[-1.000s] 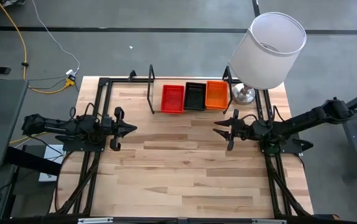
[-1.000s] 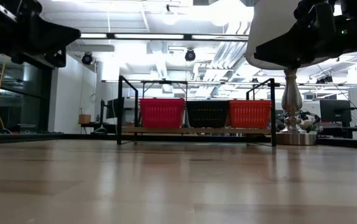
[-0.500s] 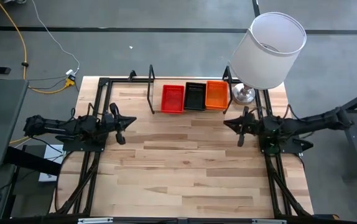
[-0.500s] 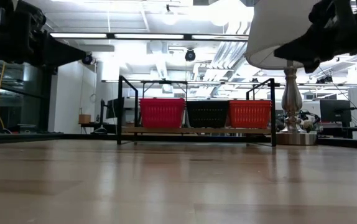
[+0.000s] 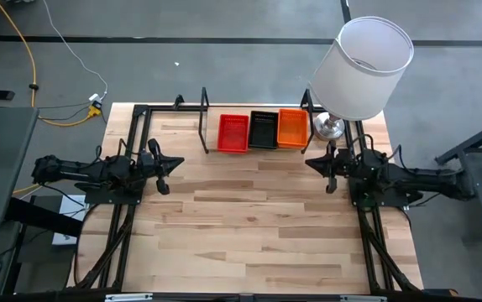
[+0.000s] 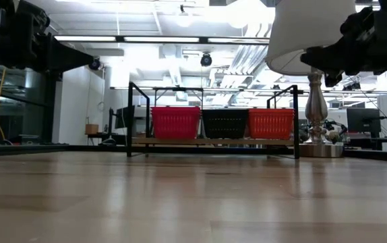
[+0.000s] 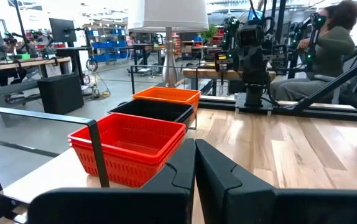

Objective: Stack baskets on shelf by color
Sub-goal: Return to Home Position

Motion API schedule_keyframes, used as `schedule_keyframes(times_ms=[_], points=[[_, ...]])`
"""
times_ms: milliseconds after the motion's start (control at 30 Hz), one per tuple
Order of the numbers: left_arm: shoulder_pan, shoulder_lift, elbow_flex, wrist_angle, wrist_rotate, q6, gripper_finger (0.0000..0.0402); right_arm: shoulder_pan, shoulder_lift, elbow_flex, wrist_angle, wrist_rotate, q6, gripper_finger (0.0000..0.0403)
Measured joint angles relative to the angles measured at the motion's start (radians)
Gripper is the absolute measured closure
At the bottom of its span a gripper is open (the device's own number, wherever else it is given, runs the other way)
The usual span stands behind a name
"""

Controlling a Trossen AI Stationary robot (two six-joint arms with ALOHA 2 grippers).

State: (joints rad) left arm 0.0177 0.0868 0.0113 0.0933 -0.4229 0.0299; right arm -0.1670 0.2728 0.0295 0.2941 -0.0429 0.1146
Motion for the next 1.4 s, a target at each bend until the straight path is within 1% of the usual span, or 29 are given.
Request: schedule_keyframes(times_ms=[33, 133, 333, 433, 500, 700, 800, 1100, 1400], points=[[0.000, 0.000, 0.000, 0.000, 0.000, 0.000, 0.0401, -0.005, 0.000, -0.014, 0.022, -0.008, -0.005, 0.0402], [0.000, 0.000, 0.000, 0.000, 0.000, 0.000, 0.0399, 0.000, 0.000, -0.019, -0.007, -0.013, -0.049, 0.0402], [0.000, 0.000, 0.000, 0.000, 0.000, 0.000, 0.0398, 0.047, -0.018, -0.019, -0.028, 0.097, -0.120, 0.0403], [0.000, 0.000, 0.000, 0.000, 0.000, 0.000, 0.0398, 0.073, -0.075, -0.019, -0.047, 0.098, -0.114, 0.0403], [0.000, 0.000, 0.000, 0.000, 0.000, 0.000, 0.0398, 0.094, -0.127, -0.020, -0.101, 0.096, -0.095, 0.0403], [0.000, 0.000, 0.000, 0.000, 0.000, 0.000, 0.0398, 0.136, -0.271, -0.020, -0.254, 0.164, -0.094, 0.0403], [0.000, 0.000, 0.000, 0.001, 0.000, 0.000, 0.0398, 0.145, -0.263, -0.020, -0.259, 0.165, -0.110, 0.0403], [0.000, 0.000, 0.000, 0.000, 0.000, 0.000, 0.0398, 0.146, -0.187, -0.020, -0.260, 0.164, -0.115, 0.0403], [0.000, 0.000, 0.001, 0.001, 0.000, 0.000, 0.0398, 0.146, -0.181, -0.021, -0.260, 0.164, -0.115, 0.0403]])
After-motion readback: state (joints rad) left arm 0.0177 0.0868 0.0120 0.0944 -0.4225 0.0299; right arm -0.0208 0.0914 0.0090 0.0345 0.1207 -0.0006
